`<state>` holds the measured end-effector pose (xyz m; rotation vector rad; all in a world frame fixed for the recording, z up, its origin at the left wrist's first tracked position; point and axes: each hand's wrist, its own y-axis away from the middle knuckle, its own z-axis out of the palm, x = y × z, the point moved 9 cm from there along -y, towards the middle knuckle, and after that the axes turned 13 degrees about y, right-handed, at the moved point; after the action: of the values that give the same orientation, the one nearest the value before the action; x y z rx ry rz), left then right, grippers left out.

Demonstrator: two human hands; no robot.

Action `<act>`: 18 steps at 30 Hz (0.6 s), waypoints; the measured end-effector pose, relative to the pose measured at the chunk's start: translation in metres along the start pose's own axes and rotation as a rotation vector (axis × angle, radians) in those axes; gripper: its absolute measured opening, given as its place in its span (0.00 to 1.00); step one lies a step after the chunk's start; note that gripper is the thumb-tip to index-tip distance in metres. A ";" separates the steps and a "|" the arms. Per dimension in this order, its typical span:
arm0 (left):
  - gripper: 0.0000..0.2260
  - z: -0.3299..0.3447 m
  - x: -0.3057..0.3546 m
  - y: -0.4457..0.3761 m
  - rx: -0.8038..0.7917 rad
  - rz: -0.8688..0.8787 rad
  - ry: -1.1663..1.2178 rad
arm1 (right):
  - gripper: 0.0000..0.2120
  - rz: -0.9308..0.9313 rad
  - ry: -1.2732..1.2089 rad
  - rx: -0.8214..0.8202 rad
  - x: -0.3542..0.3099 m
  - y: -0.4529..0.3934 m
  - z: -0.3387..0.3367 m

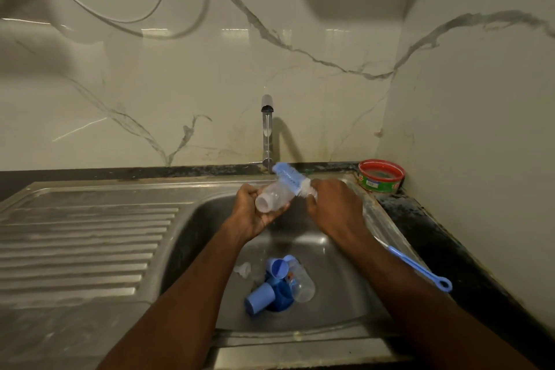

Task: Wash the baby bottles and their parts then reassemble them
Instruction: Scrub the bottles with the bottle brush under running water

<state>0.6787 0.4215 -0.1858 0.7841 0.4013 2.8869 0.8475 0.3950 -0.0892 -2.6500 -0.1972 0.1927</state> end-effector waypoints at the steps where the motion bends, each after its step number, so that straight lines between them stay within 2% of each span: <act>1: 0.21 0.003 0.000 0.000 -0.006 0.002 -0.003 | 0.10 0.011 0.006 0.017 0.002 0.000 -0.002; 6: 0.20 0.002 0.002 -0.002 -0.003 0.047 -0.046 | 0.11 -0.079 -0.092 0.055 -0.008 0.011 -0.007; 10: 0.26 -0.007 0.005 -0.005 0.030 0.121 -0.014 | 0.15 -0.238 -0.107 0.040 -0.039 0.023 -0.007; 12: 0.28 -0.011 0.007 -0.005 0.045 0.118 -0.009 | 0.15 -0.204 -0.099 0.053 -0.038 0.020 -0.008; 15: 0.27 -0.008 0.002 -0.003 0.043 0.047 -0.067 | 0.13 -0.038 -0.089 0.026 -0.013 0.006 -0.005; 18: 0.25 -0.005 -0.006 0.003 0.041 0.013 -0.018 | 0.11 -0.075 -0.080 -0.033 -0.019 0.007 0.002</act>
<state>0.6807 0.4168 -0.1922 0.8211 0.4559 2.8898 0.8293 0.3860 -0.0920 -2.6644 -0.3278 0.2737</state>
